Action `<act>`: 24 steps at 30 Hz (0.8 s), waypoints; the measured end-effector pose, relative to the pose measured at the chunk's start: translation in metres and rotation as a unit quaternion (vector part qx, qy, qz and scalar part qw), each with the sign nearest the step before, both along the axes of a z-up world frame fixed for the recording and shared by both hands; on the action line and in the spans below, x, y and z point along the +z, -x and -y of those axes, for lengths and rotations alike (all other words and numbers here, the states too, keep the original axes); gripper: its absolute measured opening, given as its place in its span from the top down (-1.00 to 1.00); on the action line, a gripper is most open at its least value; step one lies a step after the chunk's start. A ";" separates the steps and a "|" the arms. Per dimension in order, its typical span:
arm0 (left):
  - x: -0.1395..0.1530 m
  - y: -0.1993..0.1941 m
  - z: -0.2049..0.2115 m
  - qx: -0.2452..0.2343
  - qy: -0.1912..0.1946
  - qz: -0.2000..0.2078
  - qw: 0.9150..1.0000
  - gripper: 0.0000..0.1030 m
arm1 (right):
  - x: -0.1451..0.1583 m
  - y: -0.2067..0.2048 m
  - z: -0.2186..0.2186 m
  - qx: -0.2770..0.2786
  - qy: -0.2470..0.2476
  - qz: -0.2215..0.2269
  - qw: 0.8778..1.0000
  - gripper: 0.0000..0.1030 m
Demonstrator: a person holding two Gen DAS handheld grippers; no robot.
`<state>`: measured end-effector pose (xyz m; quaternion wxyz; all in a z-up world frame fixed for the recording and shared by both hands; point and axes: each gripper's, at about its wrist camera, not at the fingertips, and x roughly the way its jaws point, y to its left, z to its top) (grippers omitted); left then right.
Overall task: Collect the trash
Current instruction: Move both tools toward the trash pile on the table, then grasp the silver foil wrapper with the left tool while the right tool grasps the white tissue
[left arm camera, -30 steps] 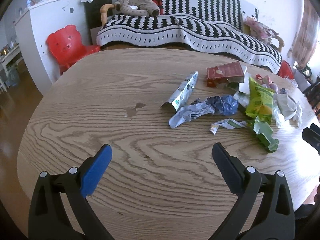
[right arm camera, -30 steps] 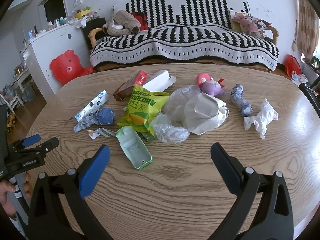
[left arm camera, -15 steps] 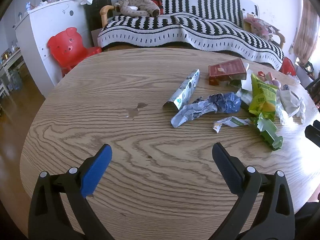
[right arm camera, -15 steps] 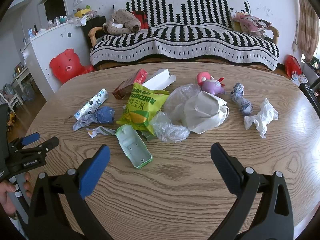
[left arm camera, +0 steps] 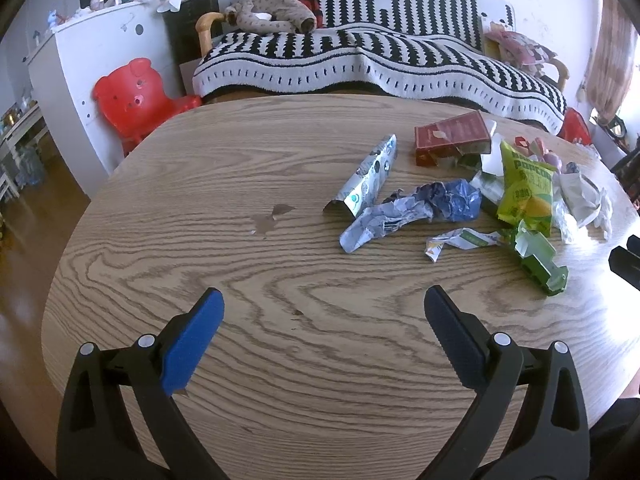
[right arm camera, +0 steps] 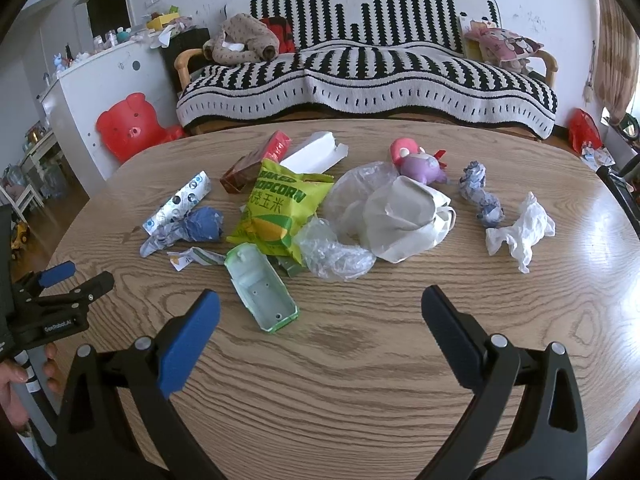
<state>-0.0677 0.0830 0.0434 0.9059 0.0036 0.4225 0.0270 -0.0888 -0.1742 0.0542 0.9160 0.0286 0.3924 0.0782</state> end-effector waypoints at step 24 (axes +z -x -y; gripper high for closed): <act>0.006 -0.006 0.010 -0.005 0.013 0.012 1.000 -0.90 | 0.004 -0.001 0.060 -0.082 -0.007 0.021 0.996 -0.89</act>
